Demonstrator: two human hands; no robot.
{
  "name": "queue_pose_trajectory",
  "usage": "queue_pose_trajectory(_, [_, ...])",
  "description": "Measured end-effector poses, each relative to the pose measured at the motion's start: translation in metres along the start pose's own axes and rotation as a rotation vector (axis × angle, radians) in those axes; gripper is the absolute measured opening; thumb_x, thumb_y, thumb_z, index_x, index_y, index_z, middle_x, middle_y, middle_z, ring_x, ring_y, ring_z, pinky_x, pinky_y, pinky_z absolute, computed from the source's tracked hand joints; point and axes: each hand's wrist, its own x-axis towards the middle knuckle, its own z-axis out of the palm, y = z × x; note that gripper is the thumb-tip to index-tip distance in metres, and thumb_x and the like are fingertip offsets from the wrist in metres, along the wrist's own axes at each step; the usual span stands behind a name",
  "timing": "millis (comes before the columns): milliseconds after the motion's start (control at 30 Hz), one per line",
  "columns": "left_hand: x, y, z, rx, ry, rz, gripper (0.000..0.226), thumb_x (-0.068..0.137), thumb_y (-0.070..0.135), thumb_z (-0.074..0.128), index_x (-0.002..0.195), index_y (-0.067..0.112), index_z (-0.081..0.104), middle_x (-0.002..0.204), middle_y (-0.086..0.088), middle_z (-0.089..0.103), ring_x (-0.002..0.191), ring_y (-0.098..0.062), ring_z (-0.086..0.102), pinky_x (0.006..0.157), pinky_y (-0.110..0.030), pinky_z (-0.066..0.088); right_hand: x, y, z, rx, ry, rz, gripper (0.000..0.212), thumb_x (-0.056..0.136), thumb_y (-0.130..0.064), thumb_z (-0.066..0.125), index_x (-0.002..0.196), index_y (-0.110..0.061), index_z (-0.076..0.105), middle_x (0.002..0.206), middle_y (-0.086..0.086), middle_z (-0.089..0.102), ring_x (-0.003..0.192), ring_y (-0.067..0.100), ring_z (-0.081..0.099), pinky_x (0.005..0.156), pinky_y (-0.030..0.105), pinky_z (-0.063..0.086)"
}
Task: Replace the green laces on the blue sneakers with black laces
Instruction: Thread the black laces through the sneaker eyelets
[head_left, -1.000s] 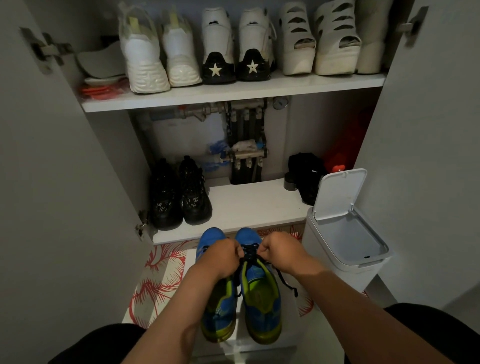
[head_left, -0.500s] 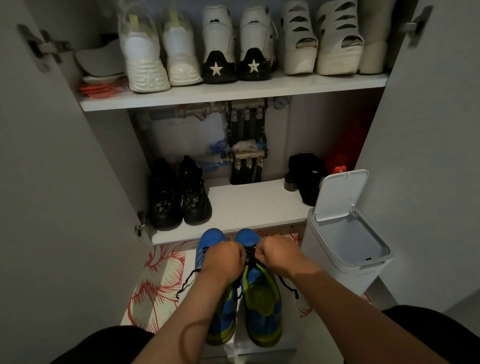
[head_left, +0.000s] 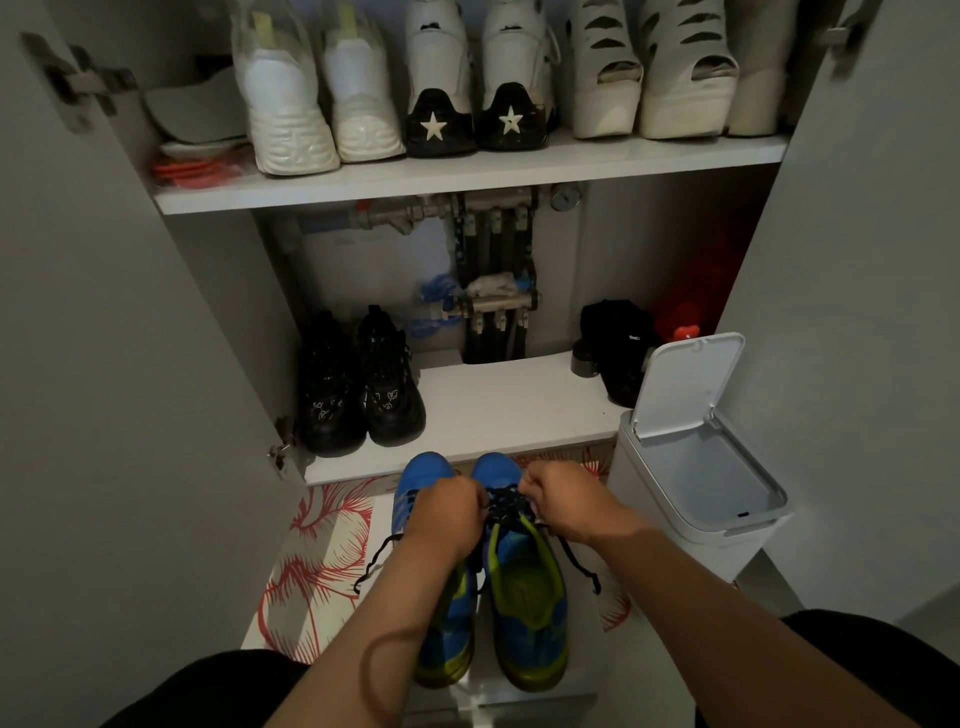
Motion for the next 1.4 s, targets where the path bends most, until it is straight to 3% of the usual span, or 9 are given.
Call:
queue_pose_trajectory(100, [0.001,0.002,0.004,0.02,0.043,-0.001,0.021,0.095,0.014,0.051,0.093,0.015,0.072,0.093,-0.005,0.07,0.085,-0.021,0.065,0.06,-0.029,0.04,0.001,-0.003,0.003,-0.059,-0.035,-0.009,0.021,0.088,0.0,0.053,0.089,-0.004,0.073,0.093,0.014,0.071,0.088,0.029,0.066,0.076,0.033,0.05])
queue_pose_trajectory(200, [0.001,0.001,0.004,0.019,0.068,0.016,0.02,0.094,0.017,0.052,0.092,0.019,0.072,0.093,-0.003,0.069,0.085,-0.021,0.065,0.059,-0.029,0.039,0.005,-0.004,0.004,-0.155,-0.042,-0.022,0.025,0.085,0.0,0.053,0.068,-0.016,0.062,0.08,0.007,0.062,0.076,0.026,0.058,0.065,0.028,0.038])
queue_pose_trajectory(433, [0.001,-0.003,0.008,0.062,0.096,0.124,0.018,0.094,0.021,0.05,0.094,0.025,0.067,0.091,0.001,0.067,0.081,-0.017,0.061,0.057,-0.029,0.035,0.012,-0.006,0.009,-0.284,-0.131,-0.117,0.015,0.085,-0.003,0.057,0.092,-0.015,0.062,0.087,0.003,0.049,0.08,0.02,0.047,0.073,0.032,0.039])
queue_pose_trajectory(567, [0.0,-0.001,0.009,0.139,0.124,0.197,0.012,0.095,0.024,0.049,0.099,0.02,0.06,0.096,0.0,0.066,0.084,-0.019,0.062,0.058,-0.031,0.034,0.012,-0.005,0.014,-0.164,-0.085,-0.07,0.017,0.093,-0.008,0.052,0.105,-0.005,0.064,0.096,0.011,0.063,0.084,0.023,0.055,0.068,0.027,0.033])
queue_pose_trajectory(700, [0.001,0.0,0.011,0.156,0.109,0.168,0.017,0.097,0.024,0.046,0.112,0.015,0.051,0.102,-0.005,0.067,0.087,-0.023,0.065,0.063,-0.031,0.037,0.007,-0.002,0.01,-0.004,0.011,0.013,0.017,0.094,-0.012,0.053,0.103,-0.002,0.064,0.101,0.017,0.068,0.093,0.03,0.063,0.068,0.027,0.039])
queue_pose_trajectory(867, [0.007,-0.004,0.01,-0.041,0.056,0.077,0.015,0.098,0.012,0.045,0.103,0.009,0.059,0.099,-0.011,0.068,0.089,-0.027,0.064,0.067,-0.031,0.04,0.005,0.008,0.006,0.108,0.03,0.027,0.016,0.094,-0.016,0.052,0.089,-0.011,0.066,0.091,0.008,0.07,0.086,0.025,0.065,0.074,0.031,0.052])
queue_pose_trajectory(1067, [0.012,-0.003,0.009,-0.103,0.038,0.017,0.025,0.094,0.006,0.05,0.103,0.018,0.071,0.102,-0.004,0.069,0.092,-0.021,0.065,0.066,-0.025,0.04,0.008,0.005,0.007,0.051,0.022,-0.036,0.026,0.096,-0.01,0.056,0.115,-0.014,0.074,0.118,0.007,0.071,0.105,0.023,0.065,0.086,0.021,0.045])
queue_pose_trajectory(1233, [0.012,0.004,0.007,0.12,0.05,0.059,0.017,0.089,0.009,0.052,0.077,0.02,0.057,0.09,-0.006,0.067,0.081,-0.024,0.063,0.056,-0.031,0.032,0.011,-0.004,0.005,-0.051,0.013,-0.01,0.021,0.091,-0.01,0.057,0.097,-0.013,0.077,0.1,0.009,0.073,0.094,0.027,0.067,0.082,0.033,0.051])
queue_pose_trajectory(1400, [0.013,0.006,0.009,0.217,0.054,0.154,0.015,0.092,0.012,0.053,0.104,0.016,0.06,0.104,-0.005,0.065,0.088,-0.021,0.065,0.058,-0.03,0.037,0.02,-0.011,0.004,-0.075,-0.13,0.066,0.024,0.097,-0.006,0.05,0.075,-0.009,0.058,0.091,0.013,0.06,0.101,0.026,0.061,0.075,0.028,0.038])
